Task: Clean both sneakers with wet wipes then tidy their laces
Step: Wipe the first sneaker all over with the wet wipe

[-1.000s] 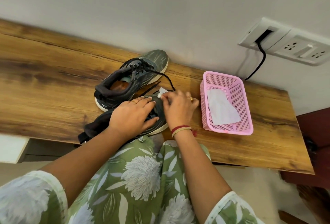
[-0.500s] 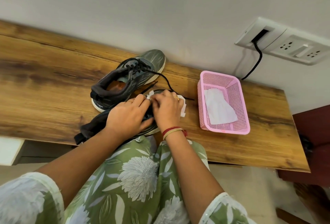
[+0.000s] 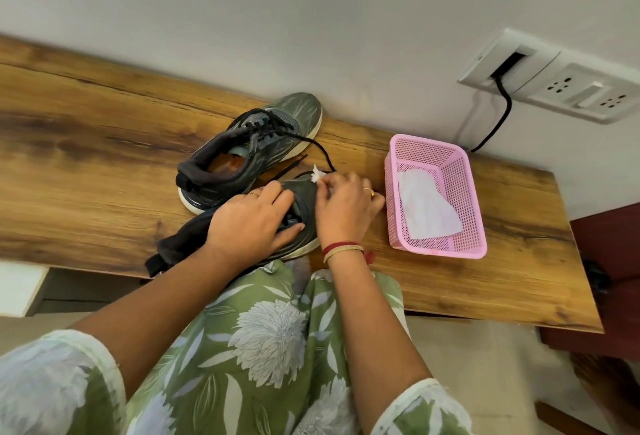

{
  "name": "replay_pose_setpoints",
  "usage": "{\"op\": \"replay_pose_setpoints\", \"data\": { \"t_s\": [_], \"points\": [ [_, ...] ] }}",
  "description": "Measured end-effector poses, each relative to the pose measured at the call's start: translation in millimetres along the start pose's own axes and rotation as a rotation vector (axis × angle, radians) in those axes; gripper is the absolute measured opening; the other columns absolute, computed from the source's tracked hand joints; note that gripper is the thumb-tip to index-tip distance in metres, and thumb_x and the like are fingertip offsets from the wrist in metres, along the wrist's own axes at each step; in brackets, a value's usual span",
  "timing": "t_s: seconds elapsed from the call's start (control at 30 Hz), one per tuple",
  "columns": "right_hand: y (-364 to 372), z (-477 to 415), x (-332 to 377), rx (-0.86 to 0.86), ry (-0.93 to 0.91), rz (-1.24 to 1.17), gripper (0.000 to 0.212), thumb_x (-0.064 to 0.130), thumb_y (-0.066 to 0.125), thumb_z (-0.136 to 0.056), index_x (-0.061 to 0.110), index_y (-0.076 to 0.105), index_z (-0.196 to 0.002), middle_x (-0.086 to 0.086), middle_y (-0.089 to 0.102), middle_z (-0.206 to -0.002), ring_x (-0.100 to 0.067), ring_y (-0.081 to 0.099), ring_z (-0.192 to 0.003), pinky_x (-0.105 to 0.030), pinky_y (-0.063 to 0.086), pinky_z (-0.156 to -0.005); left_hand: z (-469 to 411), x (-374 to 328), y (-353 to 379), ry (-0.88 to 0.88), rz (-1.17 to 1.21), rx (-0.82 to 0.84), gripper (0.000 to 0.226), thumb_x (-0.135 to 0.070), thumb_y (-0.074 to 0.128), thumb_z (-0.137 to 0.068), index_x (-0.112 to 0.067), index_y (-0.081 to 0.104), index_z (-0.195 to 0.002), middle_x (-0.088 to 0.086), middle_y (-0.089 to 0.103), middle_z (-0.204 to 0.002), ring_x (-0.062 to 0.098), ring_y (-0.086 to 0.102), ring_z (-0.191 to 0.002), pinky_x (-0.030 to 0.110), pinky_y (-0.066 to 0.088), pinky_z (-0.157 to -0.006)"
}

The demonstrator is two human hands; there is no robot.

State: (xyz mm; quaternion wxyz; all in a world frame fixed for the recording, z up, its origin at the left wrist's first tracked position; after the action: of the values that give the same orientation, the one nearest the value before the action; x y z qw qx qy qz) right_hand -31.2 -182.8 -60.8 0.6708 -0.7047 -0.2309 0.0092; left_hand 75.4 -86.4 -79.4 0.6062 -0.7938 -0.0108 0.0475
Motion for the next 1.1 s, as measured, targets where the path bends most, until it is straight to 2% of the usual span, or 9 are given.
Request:
{"op": "replay_pose_setpoints", "data": {
  "t_s": [0.13,0.27,0.43,0.6,0.77,0.9,0.97,1.03,1.1],
  "points": [
    [5.3,4.7,4.9,0.132,-0.220,0.018,0.021,0.034,0.048,-0.094,0.029,0.067,-0.099,0.002,0.061,-0.100,-0.020,0.050,-0.101,-0.037,0.022,-0.080,-0.4,0.3,-0.8,0.000,-0.005,-0.014,0.042,-0.053,0.044,-0.084,-0.014,0.057,-0.088,0.004,0.053,-0.078,0.020,0.056,-0.054,0.025,0.028,-0.042],
    [-1.9,-3.7,-8.8,-0.026,0.053,-0.048,0.019,0.034,0.051,-0.093,0.028,0.067,-0.100,0.003,0.063,-0.099,-0.019,0.051,-0.101,-0.038,0.025,-0.083,0.0,0.4,0.8,0.005,-0.014,-0.009,0.042,-0.054,0.048,-0.086,-0.014,0.057,-0.088,0.004,0.053,-0.081,0.020,0.055,-0.054,0.026,0.032,-0.042],
    [1.4,6.2,5.0,0.174,-0.217,-0.001,0.021,0.032,0.049,-0.094,0.028,0.068,-0.101,0.001,0.060,-0.101,-0.020,0.050,-0.102,-0.037,0.025,-0.083,-1.0,0.2,-0.7,0.012,-0.005,-0.008,0.040,-0.052,0.049,-0.085,-0.013,0.056,-0.087,0.005,0.052,-0.078,0.020,0.055,-0.052,0.025,0.028,-0.042],
    [-4.2,-4.3,-7.7,-0.019,0.026,-0.053,0.019,0.032,0.051,-0.093,0.028,0.068,-0.101,0.002,0.062,-0.102,-0.020,0.051,-0.101,-0.039,0.027,-0.084,-1.3,-0.9,-2.3,0.005,-0.022,0.011,0.040,-0.052,0.058,-0.081,-0.013,0.058,-0.085,0.005,0.054,-0.079,0.020,0.054,-0.051,0.025,0.027,-0.042],
    [2.2,6.3,3.6,0.178,-0.200,-0.059,0.020,0.029,0.050,-0.093,0.024,0.069,-0.099,-0.001,0.060,-0.099,-0.022,0.052,-0.100,-0.037,0.027,-0.084,-0.2,1.3,2.5,0.012,-0.022,0.020,0.044,-0.054,0.040,-0.087,-0.013,0.057,-0.089,0.005,0.054,-0.083,0.021,0.057,-0.058,0.027,0.034,-0.044],
    [-4.4,-4.3,-9.3,-0.005,0.037,-0.082,0.018,0.031,0.051,-0.093,0.027,0.066,-0.102,0.003,0.060,-0.100,-0.017,0.053,-0.096,-0.034,0.027,-0.081,0.8,2.5,6.0,0.000,-0.016,0.030,0.047,-0.056,0.039,-0.087,-0.013,0.057,-0.095,0.005,0.057,-0.096,0.022,0.060,-0.067,0.030,0.042,-0.048],
    [-5.5,-7.8,-17.9,-0.099,0.199,-0.280,0.015,0.027,0.054,-0.092,0.023,0.067,-0.099,0.003,0.058,-0.095,-0.016,0.056,-0.088,-0.034,0.041,-0.084,0.9,3.0,6.7,-0.001,-0.005,0.016,0.047,-0.056,0.041,-0.087,-0.013,0.058,-0.097,0.005,0.058,-0.100,0.022,0.062,-0.071,0.031,0.045,-0.050],
    [-8.3,-10.3,-24.3,-0.181,0.371,-0.572,0.011,0.023,0.058,-0.091,0.020,0.068,-0.095,0.003,0.062,-0.093,-0.009,0.057,-0.079,-0.032,0.052,-0.076,1.3,3.2,7.8,0.002,0.002,-0.013,0.046,-0.055,0.043,-0.087,-0.013,0.059,-0.100,0.005,0.060,-0.104,0.022,0.063,-0.075,0.031,0.047,-0.053],
    [-9.8,-11.8,-29.3,-0.179,0.422,-0.711,0.006,0.020,0.062,-0.089,0.020,0.068,-0.090,0.004,0.065,-0.092,-0.004,0.056,-0.075,-0.022,0.050,-0.068,1.6,3.2,10.4,0.007,0.009,-0.029,0.049,-0.054,0.042,-0.088,-0.015,0.061,-0.109,0.004,0.062,-0.111,0.022,0.065,-0.084,0.032,0.049,-0.059]
  ]
}}
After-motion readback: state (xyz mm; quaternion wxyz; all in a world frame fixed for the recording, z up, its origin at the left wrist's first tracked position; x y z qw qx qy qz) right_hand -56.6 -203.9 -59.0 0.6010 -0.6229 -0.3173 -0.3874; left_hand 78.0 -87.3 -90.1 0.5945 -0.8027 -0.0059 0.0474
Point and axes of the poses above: each hand's wrist, its own z-axis away from the middle knuckle, its own y-axis out of the palm, x = y × z, the point moved 1 cm from there along -z, towards the middle knuckle
